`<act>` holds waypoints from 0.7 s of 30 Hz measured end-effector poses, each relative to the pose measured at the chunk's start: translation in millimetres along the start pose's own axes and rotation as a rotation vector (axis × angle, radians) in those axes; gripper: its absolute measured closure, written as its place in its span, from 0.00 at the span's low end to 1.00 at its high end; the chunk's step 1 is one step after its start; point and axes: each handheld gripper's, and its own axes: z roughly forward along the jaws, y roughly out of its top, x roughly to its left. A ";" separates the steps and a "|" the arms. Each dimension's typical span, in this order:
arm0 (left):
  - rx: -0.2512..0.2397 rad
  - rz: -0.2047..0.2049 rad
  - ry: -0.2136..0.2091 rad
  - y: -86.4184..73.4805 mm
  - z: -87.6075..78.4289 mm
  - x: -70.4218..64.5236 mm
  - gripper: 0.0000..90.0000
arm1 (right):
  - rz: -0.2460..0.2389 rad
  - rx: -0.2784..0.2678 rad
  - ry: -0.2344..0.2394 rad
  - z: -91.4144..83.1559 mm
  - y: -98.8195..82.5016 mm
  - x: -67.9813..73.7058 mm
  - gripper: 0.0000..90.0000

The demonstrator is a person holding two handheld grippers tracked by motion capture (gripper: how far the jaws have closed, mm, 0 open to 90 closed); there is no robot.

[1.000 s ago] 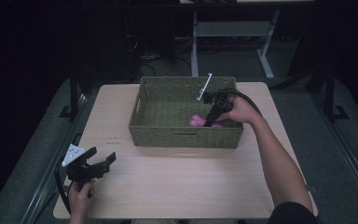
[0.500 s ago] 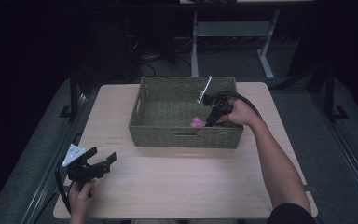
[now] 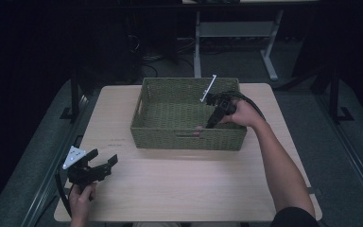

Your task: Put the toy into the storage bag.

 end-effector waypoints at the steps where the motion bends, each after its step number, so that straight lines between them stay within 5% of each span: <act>1: -0.002 -0.001 -0.002 0.0 0.1 -0.4 0.14 | -0.002 -0.006 -0.001 -1.4 0.1 0.6 0.57; 21: -0.003 0.003 -0.002 -0.1 -0.7 -2.0 0.14 | 0.011 -0.089 -0.046 -29.1 -2.4 14.9 0.45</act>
